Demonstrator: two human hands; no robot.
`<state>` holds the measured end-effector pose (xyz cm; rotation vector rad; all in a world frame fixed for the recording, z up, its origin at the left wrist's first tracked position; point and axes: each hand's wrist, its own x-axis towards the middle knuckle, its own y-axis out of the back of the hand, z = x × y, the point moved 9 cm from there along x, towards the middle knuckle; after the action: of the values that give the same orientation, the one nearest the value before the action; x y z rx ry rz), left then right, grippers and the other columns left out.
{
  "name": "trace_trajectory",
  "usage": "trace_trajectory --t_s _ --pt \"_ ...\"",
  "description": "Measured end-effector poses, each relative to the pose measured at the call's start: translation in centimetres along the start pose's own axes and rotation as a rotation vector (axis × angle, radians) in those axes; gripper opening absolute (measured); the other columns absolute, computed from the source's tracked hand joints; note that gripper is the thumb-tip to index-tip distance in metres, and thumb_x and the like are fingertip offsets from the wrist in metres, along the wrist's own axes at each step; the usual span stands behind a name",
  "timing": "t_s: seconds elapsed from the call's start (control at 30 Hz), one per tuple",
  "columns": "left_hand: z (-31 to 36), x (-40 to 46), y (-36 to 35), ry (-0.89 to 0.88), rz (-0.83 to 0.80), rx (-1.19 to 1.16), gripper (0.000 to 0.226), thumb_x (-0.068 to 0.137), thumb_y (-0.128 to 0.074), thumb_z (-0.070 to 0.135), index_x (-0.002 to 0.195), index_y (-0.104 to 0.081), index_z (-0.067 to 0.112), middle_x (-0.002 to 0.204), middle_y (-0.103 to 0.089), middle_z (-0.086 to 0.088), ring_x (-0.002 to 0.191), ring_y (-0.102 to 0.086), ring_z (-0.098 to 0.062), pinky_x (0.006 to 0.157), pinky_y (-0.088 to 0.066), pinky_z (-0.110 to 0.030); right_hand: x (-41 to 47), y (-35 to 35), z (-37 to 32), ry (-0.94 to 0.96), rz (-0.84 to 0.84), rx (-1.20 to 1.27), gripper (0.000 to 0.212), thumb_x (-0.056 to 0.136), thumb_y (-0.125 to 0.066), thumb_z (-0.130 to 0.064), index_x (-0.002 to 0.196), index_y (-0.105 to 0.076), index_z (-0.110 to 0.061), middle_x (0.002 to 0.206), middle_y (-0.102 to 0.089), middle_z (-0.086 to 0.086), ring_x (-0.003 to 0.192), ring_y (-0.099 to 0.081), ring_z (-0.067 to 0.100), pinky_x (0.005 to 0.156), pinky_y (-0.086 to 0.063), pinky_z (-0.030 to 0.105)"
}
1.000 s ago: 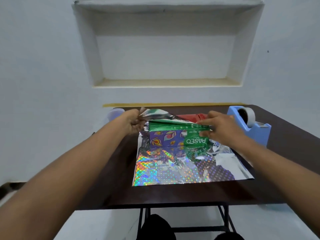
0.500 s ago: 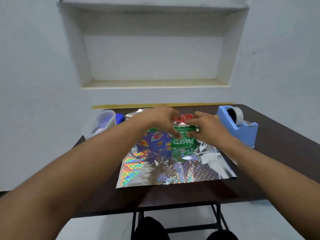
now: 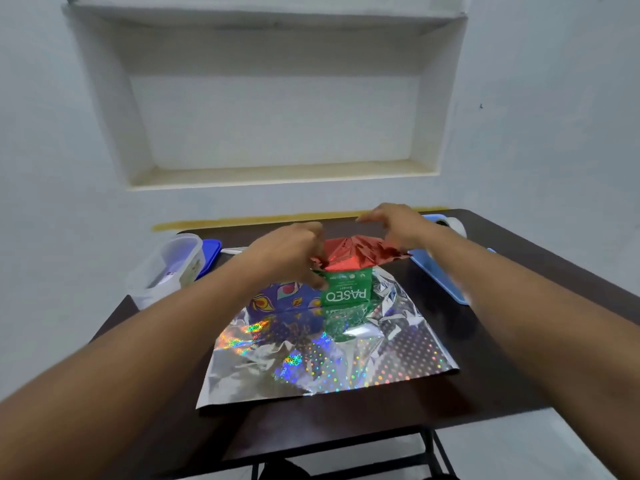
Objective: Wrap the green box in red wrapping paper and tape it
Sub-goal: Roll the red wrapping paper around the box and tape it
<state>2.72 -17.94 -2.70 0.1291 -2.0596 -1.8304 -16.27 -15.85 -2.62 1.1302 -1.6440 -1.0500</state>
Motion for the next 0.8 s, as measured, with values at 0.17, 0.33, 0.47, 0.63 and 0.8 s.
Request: trace_trajectory --t_s 0.17,0.33,0.47,0.63,0.8 --pt "-0.5 0.5 -0.6 0.025 0.01 -0.043 0.05 0.073 -0.084 0.058 0.108 -0.082 0.022 0.108 -0.07 0.005 0.095 -0.064 -0.015 0.083 -0.052 -0.037 0.9 -3.1 1.9 -0.016 -0.111 0.031 0.064 0.084 -0.066 0.007 0.14 -0.064 -0.025 0.125 -0.07 -0.003 0.108 -0.06 0.007 0.077 -0.042 0.01" --pt "-1.6 0.9 -1.0 0.109 -0.014 -0.08 0.049 0.064 -0.083 0.067 0.093 -0.082 0.028 0.096 -0.074 0.01 0.086 -0.067 -0.014 0.079 -0.055 -0.04 0.4 -2.9 4.3 -0.108 0.041 -0.153 0.026 0.082 -0.065 -0.003 0.093 -0.081 -0.02 0.086 -0.074 0.002 0.093 -0.069 0.025 0.072 -0.05 0.028" --pt "-2.6 1.2 -1.9 0.148 -0.028 -0.08 0.071 0.047 -0.059 0.086 0.073 -0.073 0.021 0.081 -0.075 0.005 0.071 -0.067 -0.014 0.07 -0.055 -0.04 0.6 -2.6 5.1 -0.105 0.101 -0.102 0.044 0.08 -0.07 0.0 0.12 -0.074 -0.02 0.111 -0.071 0.005 0.104 -0.066 0.025 0.079 -0.043 0.024" --pt "-2.2 1.2 -1.4 0.125 -0.005 -0.086 0.048 0.064 -0.085 0.067 0.094 -0.081 0.029 0.092 -0.075 0.012 0.08 -0.067 -0.011 0.075 -0.056 -0.039 1.2 -4.9 4.7 -0.124 0.066 0.413 0.056 0.084 -0.067 0.016 0.132 -0.067 -0.013 0.127 -0.071 0.009 0.106 -0.07 0.026 0.091 -0.052 0.031" --pt "-2.6 1.4 -1.7 0.13 -0.011 -0.047 0.06 0.058 -0.076 0.076 0.094 -0.081 0.028 0.086 -0.075 0.008 0.077 -0.066 -0.013 0.073 -0.055 -0.038 0.5 -4.0 5.7 -0.245 0.288 0.345 0.031 0.083 -0.063 0.007 0.1 -0.08 -0.012 0.092 -0.078 0.011 0.082 -0.069 0.019 0.072 -0.051 0.025"
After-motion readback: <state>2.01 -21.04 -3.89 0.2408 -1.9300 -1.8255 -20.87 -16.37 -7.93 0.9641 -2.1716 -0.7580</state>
